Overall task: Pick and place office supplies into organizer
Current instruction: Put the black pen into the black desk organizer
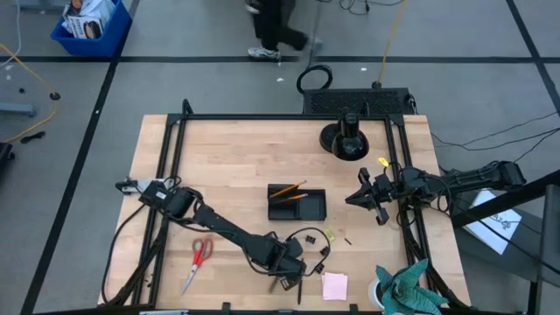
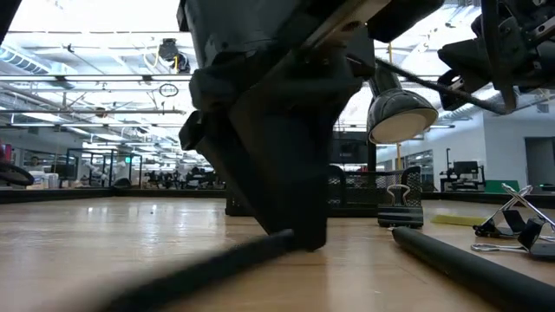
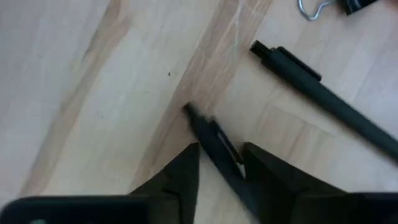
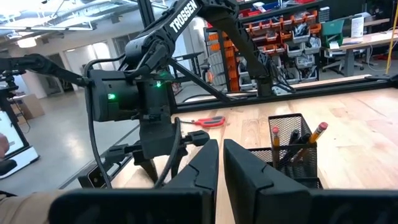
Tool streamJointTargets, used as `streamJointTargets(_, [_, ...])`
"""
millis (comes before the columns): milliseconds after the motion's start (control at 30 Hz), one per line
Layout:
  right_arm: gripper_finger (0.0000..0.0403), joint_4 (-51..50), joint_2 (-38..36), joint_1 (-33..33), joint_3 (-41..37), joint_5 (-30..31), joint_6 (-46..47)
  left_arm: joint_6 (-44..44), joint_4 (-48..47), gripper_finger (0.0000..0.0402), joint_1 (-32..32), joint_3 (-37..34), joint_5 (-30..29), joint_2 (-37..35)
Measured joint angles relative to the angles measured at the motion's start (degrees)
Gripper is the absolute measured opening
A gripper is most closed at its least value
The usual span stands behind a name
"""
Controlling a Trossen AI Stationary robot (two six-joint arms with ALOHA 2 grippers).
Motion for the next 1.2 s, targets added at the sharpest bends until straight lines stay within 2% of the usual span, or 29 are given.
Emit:
streamJointTargets(200, [0.0020, 0.0, 0.0, 0.0, 0.0, 0.1, -0.2, 1.3, -2.9, 0.0041, -1.1, 0.0, 0.7, 0.0])
streamJointTargets(300, [0.0020, 0.0, 0.0, 0.0, 0.0, 0.1, -0.2, 3.8, -3.1, 0.0013, -1.6, 0.0, 0.8, -0.1])
streamJointTargets(433, [0.0020, -0.1, 0.0, 0.0, 0.0, 0.0, 0.1, 6.8, -2.3, 0.0020, -2.0, -0.1, 0.4, -0.1])
streamJointTargets(533, [0.0020, -0.9, 0.0, 0.0, 0.0, 0.0, 0.2, 9.7, -0.3, 0.0034, -2.4, -0.3, -2.1, -0.8])
streamJointTargets(667, [0.0020, -1.8, 0.1, 0.0, 0.0, 0.0, 0.3, 15.6, 5.1, 0.0026, -2.6, -0.6, -5.4, -2.3])
streamJointTargets(800, [0.0020, -1.9, 0.2, 0.0, 0.0, 0.0, 0.4, 20.1, 6.8, 0.0006, -2.3, -0.7, -11.0, -6.0])
streamJointTargets(1200, [0.0020, -2.3, 0.9, 0.1, 0.0, -0.1, 0.5, 34.3, 7.5, 0.0010, -0.2, -0.3, -29.1, -15.2])
